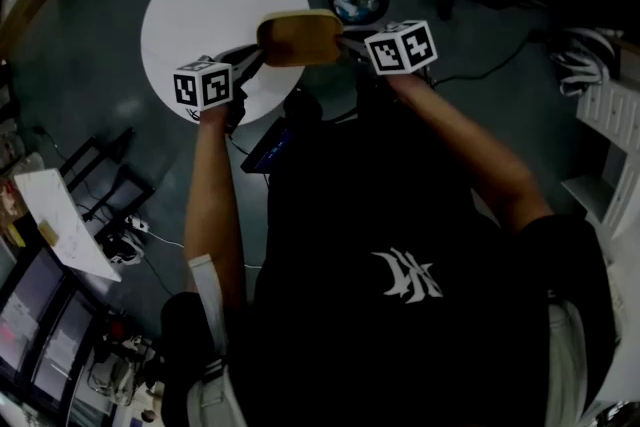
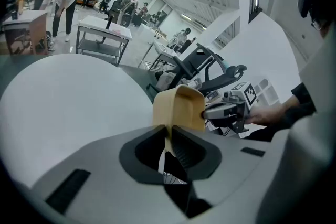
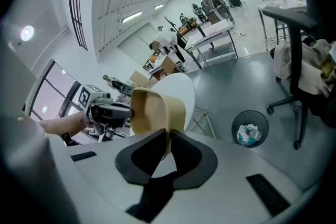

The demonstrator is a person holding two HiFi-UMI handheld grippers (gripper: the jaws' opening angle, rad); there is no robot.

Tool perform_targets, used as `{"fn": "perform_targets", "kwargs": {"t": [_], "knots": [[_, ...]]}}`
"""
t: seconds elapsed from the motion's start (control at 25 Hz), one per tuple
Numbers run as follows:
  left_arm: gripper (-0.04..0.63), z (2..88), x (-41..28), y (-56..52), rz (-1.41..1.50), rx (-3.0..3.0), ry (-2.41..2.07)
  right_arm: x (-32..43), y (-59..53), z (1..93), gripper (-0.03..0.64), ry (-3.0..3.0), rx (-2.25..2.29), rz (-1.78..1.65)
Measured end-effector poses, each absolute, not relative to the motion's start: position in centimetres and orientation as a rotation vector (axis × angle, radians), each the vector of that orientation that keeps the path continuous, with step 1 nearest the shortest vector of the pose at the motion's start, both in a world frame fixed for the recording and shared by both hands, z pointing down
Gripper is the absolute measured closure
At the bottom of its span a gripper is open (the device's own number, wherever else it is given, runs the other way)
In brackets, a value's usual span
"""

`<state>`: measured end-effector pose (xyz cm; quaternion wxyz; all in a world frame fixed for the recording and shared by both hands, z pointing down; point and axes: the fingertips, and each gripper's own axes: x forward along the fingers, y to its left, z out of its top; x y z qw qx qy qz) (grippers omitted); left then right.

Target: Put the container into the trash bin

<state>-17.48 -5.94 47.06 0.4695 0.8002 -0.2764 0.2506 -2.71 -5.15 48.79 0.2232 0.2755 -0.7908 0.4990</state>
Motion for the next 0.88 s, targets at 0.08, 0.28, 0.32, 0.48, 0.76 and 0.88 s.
{"fn": "perform_targets", "kwargs": {"t": [0.08, 0.28, 0.32, 0.48, 0.76, 0.88], "knots": [[0.554, 47.0, -14.6, -6.7, 0.626, 1.964, -0.678, 0.2, -6.0, 48.7, 0.561, -2.194, 0.759, 1.371], [0.554, 46.5, -6.3, -7.8, 0.649, 1.977, -0.672, 8.4, -7.7, 48.8, 0.561, -2.215, 0.765, 1.375], [0.554, 46.4, -4.9, -8.0, 0.652, 1.983, -0.673, 9.8, -7.9, 48.7, 0.561, -2.216, 0.767, 1.371], [0.554, 46.3, -0.5, -8.8, 0.665, 2.003, -0.652, 14.3, -8.7, 48.8, 0.561, -2.215, 0.786, 1.37], [0.552, 48.0, 5.2, -9.9, 0.723, 1.987, -0.609, 20.0, -10.0, 50.8, 0.565, -2.155, 0.847, 1.394], [0.552, 49.5, 6.5, -11.0, 0.734, 1.982, -0.602, 21.3, -11.1, 52.3, 0.565, -2.129, 0.886, 1.403]]}}
